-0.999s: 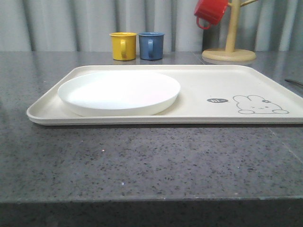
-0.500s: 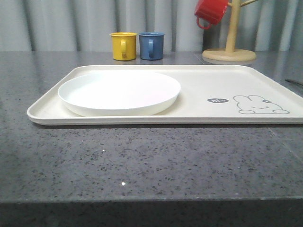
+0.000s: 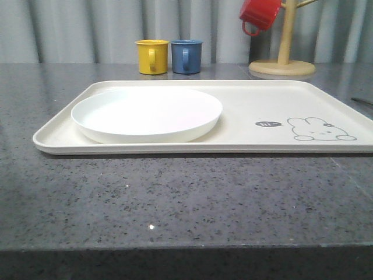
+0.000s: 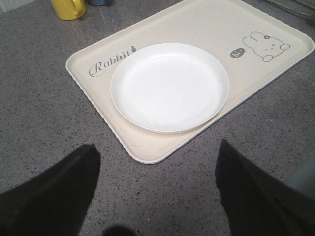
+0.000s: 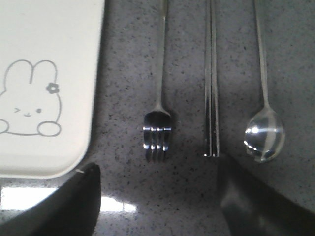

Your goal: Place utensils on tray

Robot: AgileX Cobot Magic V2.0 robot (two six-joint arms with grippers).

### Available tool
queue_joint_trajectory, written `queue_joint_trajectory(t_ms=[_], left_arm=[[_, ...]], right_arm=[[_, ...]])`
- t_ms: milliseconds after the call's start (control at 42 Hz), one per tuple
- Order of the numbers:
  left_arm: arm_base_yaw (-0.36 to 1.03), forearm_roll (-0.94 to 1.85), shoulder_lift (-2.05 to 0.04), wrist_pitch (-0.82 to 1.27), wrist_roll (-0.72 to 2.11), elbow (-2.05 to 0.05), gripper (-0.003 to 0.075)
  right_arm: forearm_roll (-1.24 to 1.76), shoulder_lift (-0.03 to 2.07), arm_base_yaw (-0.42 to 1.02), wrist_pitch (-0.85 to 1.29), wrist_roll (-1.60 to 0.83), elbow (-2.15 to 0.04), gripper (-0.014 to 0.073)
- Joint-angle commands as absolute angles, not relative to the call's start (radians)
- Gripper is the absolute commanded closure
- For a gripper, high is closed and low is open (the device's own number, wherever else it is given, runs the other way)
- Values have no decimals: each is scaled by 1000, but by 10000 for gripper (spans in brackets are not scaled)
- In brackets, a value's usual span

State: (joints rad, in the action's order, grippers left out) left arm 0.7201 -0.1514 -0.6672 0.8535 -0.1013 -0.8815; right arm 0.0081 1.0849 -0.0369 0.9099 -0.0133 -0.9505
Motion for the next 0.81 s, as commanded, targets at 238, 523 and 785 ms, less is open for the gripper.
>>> queue_joint_trajectory(t_ms=[238,523,785], left_arm=[[729,-161,-669,782,-113,-906,229],[729,-161,-669,782,-113,-906,229],[729,-161,-669,782,-113,-906,229]], right_arm=[[12,1390,-38,974,-99,-1180,76],[12,1576,-37,959,-107,-1279,211],[32,1684,-37,995,-107,-1355,244]])
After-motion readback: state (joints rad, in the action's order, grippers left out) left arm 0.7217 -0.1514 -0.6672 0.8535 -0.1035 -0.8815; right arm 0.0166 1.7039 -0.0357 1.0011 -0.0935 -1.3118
